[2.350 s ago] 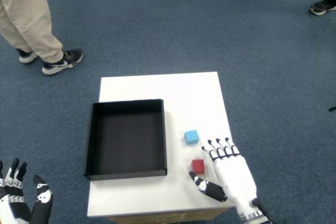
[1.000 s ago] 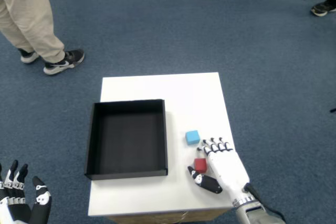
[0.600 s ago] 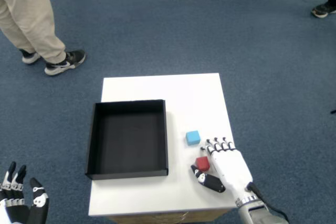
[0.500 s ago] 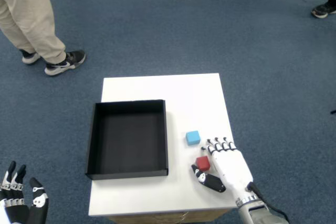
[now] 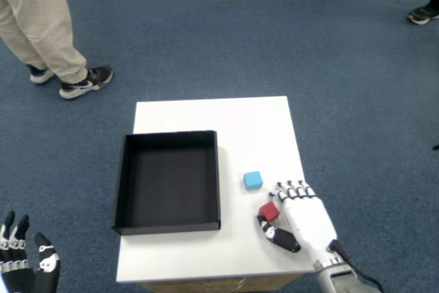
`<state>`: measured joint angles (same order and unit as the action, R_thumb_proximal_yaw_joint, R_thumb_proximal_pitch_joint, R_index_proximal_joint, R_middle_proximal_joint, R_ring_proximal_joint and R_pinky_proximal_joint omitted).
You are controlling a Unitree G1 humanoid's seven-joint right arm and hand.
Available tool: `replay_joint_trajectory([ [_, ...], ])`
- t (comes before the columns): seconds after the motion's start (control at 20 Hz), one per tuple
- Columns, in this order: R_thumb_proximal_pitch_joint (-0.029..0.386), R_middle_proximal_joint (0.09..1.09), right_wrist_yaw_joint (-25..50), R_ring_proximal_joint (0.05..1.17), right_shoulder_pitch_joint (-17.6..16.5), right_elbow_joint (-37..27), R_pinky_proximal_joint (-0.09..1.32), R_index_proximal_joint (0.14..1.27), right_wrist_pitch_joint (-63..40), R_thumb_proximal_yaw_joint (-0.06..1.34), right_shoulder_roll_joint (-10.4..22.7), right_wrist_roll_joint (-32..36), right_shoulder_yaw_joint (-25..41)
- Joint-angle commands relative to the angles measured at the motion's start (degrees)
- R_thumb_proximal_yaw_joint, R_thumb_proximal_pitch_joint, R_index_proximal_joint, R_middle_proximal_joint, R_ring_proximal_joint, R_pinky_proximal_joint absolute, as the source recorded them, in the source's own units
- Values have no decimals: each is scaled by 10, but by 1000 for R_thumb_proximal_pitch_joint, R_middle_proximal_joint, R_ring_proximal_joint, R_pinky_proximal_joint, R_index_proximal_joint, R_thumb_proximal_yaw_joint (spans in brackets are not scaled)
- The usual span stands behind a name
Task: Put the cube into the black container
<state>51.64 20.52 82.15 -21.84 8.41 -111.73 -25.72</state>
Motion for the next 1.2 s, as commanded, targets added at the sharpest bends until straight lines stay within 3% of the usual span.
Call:
replay_joint_trajectory([
  [0.05,121,189,-32,173,-1,-4,27,476,35,360,21,9,-16],
  [0.45,128,198,-47,186,-17,-6,40,543,44,320,21,7,-30],
  [1.2,152,238,-1,226,-26,-10,110,607,19,303,16,-14,-30],
])
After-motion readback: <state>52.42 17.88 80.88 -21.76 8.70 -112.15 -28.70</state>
